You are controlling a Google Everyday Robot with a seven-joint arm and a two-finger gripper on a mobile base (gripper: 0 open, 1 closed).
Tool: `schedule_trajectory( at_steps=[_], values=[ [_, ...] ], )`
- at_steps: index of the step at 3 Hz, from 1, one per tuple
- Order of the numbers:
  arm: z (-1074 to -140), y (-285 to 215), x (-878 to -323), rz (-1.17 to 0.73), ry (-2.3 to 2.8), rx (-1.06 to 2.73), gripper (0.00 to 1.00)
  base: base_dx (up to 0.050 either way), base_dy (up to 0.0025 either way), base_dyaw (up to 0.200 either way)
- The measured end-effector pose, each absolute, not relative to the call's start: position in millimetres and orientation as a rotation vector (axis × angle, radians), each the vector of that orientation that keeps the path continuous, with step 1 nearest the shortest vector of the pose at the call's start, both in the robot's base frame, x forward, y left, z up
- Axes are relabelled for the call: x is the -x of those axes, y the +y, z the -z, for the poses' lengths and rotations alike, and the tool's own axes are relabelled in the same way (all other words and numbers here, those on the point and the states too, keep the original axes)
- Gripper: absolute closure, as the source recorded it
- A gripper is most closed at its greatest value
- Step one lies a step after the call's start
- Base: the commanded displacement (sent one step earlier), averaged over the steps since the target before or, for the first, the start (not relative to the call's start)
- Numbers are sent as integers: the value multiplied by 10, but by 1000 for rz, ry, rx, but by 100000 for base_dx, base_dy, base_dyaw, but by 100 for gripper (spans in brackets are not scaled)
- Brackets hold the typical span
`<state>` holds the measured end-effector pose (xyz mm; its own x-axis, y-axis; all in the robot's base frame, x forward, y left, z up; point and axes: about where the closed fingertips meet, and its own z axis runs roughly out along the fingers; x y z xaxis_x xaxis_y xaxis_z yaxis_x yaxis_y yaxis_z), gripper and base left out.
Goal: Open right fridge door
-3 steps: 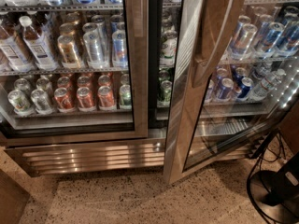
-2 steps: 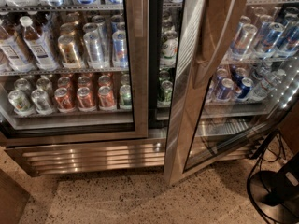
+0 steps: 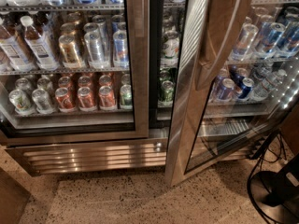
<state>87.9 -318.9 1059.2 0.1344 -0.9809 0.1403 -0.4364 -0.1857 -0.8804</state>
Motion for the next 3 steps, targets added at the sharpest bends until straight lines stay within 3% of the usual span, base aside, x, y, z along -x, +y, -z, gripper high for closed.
schedule_trajectory(
  at_steps=[1, 3],
  values=[
    [-10923, -3079, -864, 956, 1069, 1710, 0, 0, 0, 0],
    [-11039, -2835, -810, 895, 961, 1698, 0, 0, 0, 0]
  ],
)
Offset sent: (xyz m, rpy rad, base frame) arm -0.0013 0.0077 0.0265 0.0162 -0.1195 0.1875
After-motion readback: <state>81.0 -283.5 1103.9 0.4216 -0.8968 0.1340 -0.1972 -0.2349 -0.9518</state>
